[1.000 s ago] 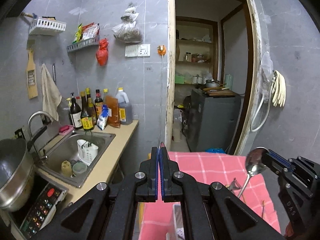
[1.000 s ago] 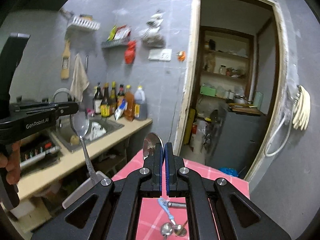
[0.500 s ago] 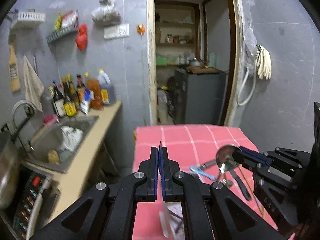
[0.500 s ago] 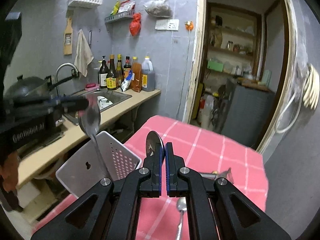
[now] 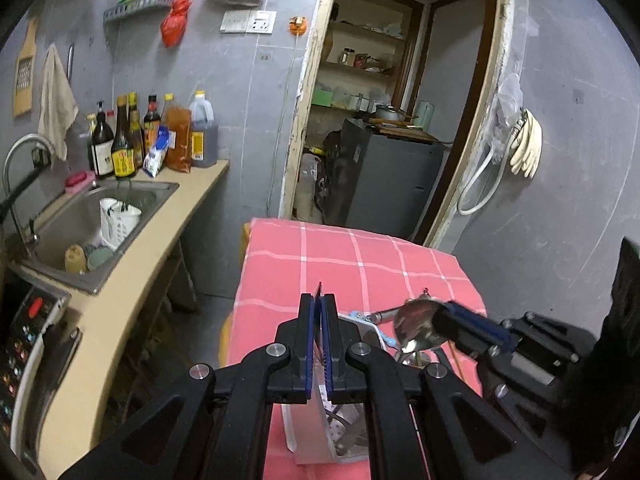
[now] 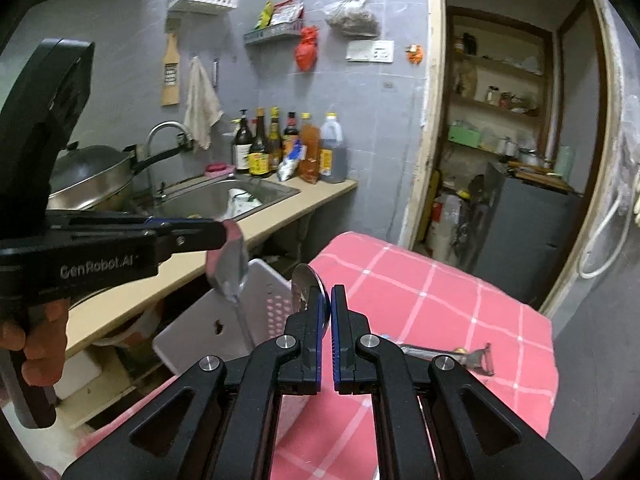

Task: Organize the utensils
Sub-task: 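Open both tools to drop the spoons into the caddy, then move both tools back over the remaining utensils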

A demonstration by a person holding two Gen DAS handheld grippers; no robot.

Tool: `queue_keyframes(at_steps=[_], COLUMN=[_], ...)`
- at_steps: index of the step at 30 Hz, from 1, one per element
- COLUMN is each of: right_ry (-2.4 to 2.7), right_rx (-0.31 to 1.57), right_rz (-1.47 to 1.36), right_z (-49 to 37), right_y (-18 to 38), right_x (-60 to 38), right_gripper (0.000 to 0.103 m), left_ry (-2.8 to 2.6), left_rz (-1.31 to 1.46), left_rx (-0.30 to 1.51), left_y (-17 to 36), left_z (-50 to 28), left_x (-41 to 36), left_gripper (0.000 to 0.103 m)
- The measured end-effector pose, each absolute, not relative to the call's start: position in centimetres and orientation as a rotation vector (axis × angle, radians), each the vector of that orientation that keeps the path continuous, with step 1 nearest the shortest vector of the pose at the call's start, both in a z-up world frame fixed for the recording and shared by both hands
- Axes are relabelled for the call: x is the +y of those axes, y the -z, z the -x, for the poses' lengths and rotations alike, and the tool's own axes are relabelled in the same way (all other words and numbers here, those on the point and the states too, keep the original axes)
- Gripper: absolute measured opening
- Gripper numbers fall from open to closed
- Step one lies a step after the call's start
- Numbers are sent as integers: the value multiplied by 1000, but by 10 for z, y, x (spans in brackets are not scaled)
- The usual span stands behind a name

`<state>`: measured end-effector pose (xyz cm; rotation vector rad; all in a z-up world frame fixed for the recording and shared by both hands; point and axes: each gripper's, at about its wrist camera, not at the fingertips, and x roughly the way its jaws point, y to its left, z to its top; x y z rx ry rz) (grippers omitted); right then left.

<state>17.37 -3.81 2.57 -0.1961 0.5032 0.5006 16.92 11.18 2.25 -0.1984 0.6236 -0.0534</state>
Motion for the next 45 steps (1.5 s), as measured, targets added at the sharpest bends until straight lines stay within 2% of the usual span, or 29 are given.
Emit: queue_keyframes(at_steps=[2, 4, 6, 7, 10, 11, 12, 14, 18, 21, 34, 45], right_ry=[-509, -513, -517, -516, -488, -470, -443, -390, -302, -250, -180, -257], right_rx=[525, 538, 537, 531, 519, 514, 507, 490, 472, 483, 671, 822], right_rz=[188, 165, 133, 114, 60, 43, 15, -38, -103, -119, -219, -262], right_z=[-173, -172, -170, -168, -166, -166, -165, -164, -157, -157, -183, -226], right_y=[-25, -24, -24, -25, -29, -31, -33, -38, -41, -38, 26, 97], right_x=[-37, -43, -52, -58, -77, -83, -95, -119, -167, -199, -301, -321], right_gripper=[7, 14, 38, 41, 42, 43, 50, 63, 85, 94, 95, 95], left_ry=[60, 66, 73, 72, 78, 83, 88, 98, 125, 157, 244, 157], left_rz=[217, 230, 242, 241, 253, 260, 266, 288, 283, 272, 204, 200], left_rx=[628, 634, 636, 635, 629, 622, 612, 569, 532, 528, 666, 891], left_y=[-22, -22, -21, -22, -23, -24, -26, -31, -41, -43, -12, 62], left_z=[-168, -167, -166, -165, -164, -162, -162, -157, -159, -167, -222, -264], left_x=[115, 117, 116, 115, 115, 114, 112, 107, 84, 59, -38, -72], left_gripper=[4, 7, 9, 10, 19, 30, 44, 63, 83, 90, 92, 92])
